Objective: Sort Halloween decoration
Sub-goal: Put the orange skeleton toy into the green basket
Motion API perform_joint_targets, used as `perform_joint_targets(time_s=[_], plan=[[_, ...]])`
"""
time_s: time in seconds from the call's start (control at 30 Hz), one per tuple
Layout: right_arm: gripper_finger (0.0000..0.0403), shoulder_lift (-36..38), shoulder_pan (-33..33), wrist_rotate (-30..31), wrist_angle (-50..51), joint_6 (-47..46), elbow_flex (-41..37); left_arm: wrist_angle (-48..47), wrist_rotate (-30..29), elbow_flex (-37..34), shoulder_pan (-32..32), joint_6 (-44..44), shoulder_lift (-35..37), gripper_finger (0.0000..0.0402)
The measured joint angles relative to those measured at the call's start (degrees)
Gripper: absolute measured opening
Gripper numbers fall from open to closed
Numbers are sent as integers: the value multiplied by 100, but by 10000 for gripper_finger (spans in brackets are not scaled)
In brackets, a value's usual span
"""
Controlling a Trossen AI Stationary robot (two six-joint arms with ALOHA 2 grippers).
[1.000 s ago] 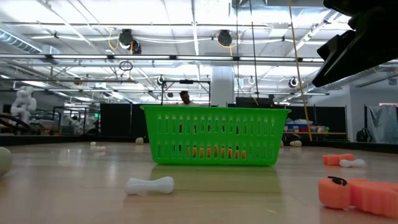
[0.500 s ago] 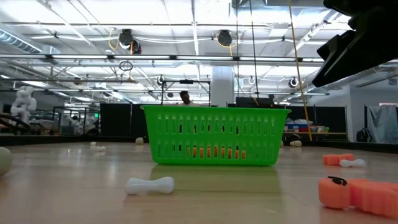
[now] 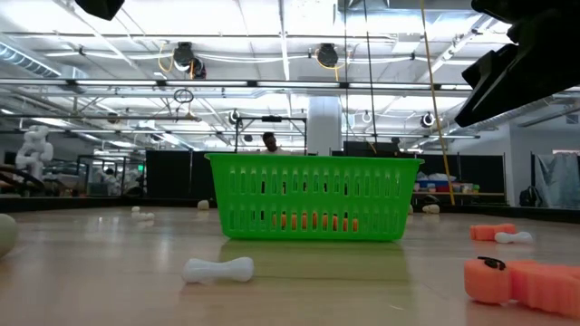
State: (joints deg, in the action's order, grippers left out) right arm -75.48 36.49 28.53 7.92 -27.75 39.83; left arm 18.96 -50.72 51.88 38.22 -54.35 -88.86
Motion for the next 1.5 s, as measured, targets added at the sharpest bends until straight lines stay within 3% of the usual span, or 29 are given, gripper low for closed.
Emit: perform_joint_targets(time_s=[0.2,0.37,0.73,1.13,1.33,1.5], plan=[[102,0,0,0,0,2,0,0,0,0,0,155,0,41],[102,0,0,0,0,5,0,2,22,0,0,1103,0,41],[102,0,0,9,1,7,-2,7,816,0,2,2738,0,41],[102,0,0,20,0,-2,-4,22,867,2,-254,4568,0,41],[102,0,0,20,2,-4,-4,-43,1893,2,-762,5390,0,41],[102,0,-2,20,2,-4,-4,-353,2206,4,-1129,5922,0,41]])
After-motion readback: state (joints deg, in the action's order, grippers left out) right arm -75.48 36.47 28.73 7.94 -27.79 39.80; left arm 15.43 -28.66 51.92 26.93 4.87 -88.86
